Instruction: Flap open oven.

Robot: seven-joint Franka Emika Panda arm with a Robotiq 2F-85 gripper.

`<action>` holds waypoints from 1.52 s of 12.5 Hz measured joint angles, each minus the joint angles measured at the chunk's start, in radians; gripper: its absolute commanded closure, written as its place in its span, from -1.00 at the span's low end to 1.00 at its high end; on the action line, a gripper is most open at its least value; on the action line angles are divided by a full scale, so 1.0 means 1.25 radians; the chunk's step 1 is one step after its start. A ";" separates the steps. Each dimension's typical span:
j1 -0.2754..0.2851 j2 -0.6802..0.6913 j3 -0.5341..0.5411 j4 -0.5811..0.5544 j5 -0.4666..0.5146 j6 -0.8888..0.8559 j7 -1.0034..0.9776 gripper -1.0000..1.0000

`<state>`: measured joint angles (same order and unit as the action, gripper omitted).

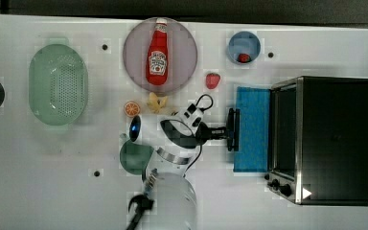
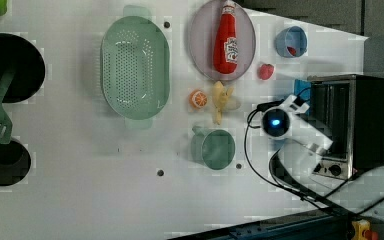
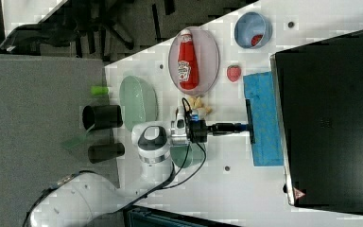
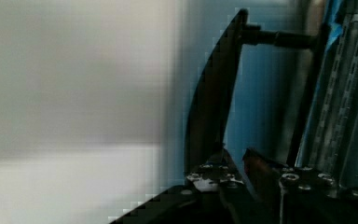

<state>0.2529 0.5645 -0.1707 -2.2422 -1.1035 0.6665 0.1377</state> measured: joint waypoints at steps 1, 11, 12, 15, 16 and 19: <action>0.008 0.032 0.002 0.011 -0.005 0.000 0.024 0.65; 0.045 0.046 -0.009 0.048 0.034 -0.031 0.083 0.65; 0.046 0.014 -0.008 0.048 0.068 -0.032 0.086 0.65; 0.050 -0.146 -0.011 0.064 0.270 -0.031 0.092 0.65; 0.050 -0.211 -0.015 0.078 0.348 -0.032 0.094 0.65; 0.051 -0.412 -0.048 0.114 0.598 -0.045 0.100 0.65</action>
<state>0.3162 0.0496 -0.2305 -2.0996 -0.3560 0.6104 0.2622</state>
